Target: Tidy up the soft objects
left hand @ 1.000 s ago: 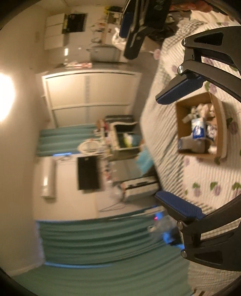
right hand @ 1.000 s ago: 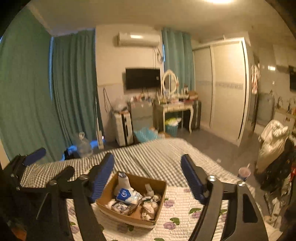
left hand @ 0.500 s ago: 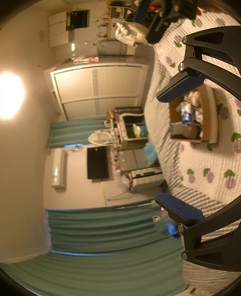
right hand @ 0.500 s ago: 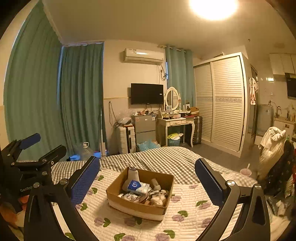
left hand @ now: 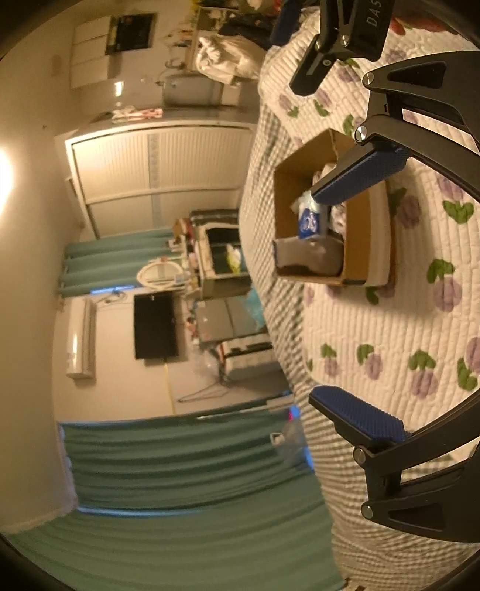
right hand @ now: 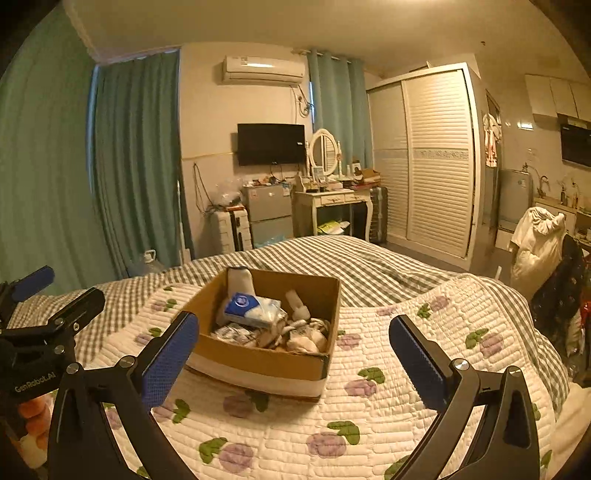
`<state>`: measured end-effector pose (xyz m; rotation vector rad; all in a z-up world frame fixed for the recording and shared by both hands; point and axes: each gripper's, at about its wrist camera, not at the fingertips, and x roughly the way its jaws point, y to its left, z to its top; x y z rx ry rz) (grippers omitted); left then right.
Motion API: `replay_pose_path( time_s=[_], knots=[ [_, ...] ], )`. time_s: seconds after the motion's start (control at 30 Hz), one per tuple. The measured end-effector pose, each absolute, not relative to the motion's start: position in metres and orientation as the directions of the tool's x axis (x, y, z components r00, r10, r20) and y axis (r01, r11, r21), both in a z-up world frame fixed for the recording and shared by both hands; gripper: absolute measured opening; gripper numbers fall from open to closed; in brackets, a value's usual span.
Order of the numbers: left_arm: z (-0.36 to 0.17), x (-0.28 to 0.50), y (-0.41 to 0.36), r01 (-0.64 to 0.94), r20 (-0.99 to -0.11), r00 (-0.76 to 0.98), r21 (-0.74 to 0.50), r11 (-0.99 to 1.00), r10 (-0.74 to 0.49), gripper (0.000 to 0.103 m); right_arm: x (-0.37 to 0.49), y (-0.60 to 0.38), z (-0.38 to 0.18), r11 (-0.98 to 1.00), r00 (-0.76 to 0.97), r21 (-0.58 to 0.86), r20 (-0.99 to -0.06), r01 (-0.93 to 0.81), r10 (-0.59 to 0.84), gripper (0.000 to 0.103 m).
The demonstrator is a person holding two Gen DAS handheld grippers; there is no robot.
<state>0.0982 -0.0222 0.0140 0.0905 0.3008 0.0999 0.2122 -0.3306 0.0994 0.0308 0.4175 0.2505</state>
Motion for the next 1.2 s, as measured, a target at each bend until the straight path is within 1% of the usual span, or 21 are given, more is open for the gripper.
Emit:
replay_pose_path(
  time_s=[0.17, 0.57, 1.2],
  knots=[
    [0.013, 0.096, -0.019, -0.086, -0.289, 0.951, 0.098, 0.991, 0.111, 0.100, 0.213, -0.333, 0.098, 0.970, 0.883, 0.082, -0.401, -0.228, 0.242, 0.103],
    [0.004, 0.102, -0.019, -0.055, -0.322, 0.943, 0.094, 0.994, 0.082, 0.100, 0.209, -0.333, 0.102, 0.972, 0.885, 0.076, -0.403, -0.221, 0.233, 0.103],
    [0.004, 0.101, -0.018, -0.035, -0.329, 0.943, 0.080, 0.996, 0.059, 0.100, 0.207, -0.329, 0.101, 0.975, 0.882, 0.057, -0.417, -0.214, 0.219, 0.103]
  ],
)
